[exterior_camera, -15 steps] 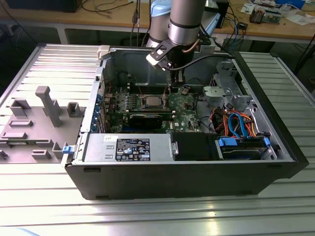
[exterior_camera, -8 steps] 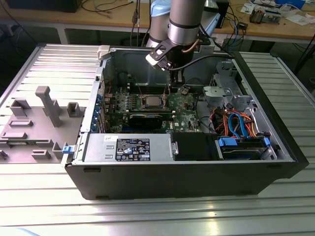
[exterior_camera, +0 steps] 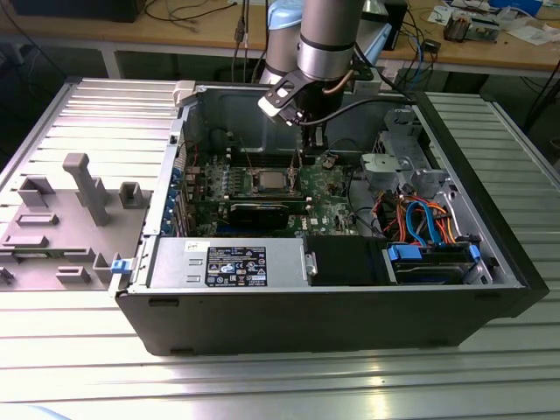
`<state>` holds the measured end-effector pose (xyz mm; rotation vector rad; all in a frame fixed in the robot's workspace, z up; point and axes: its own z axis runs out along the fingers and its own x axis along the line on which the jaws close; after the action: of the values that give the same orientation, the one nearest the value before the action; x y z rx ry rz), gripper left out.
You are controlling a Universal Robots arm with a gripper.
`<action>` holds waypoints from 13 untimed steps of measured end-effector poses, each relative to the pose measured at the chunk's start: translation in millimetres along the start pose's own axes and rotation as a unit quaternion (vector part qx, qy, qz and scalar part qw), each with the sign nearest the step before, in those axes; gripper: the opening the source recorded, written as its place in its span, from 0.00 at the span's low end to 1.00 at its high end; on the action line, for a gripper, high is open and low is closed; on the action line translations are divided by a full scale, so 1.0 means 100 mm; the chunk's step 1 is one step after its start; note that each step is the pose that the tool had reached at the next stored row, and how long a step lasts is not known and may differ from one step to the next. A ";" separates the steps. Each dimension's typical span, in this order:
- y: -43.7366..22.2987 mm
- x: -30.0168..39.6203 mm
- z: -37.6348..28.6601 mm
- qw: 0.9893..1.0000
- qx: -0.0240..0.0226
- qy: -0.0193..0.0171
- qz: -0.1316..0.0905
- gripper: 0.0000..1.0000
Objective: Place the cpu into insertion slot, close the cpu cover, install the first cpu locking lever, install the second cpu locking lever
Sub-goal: 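Close the cpu cover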
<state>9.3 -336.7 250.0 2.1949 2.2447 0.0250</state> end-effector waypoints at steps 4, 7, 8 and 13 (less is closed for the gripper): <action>-0.008 0.000 0.001 1.000 0.000 0.000 0.000 0.11; -0.026 0.001 0.002 1.000 0.000 0.000 0.000 0.11; -0.027 0.001 0.002 1.000 0.000 0.000 0.000 0.11; -0.041 0.001 0.003 1.000 0.000 0.000 0.000 0.11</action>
<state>5.2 -336.7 249.7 2.1947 2.2449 0.0249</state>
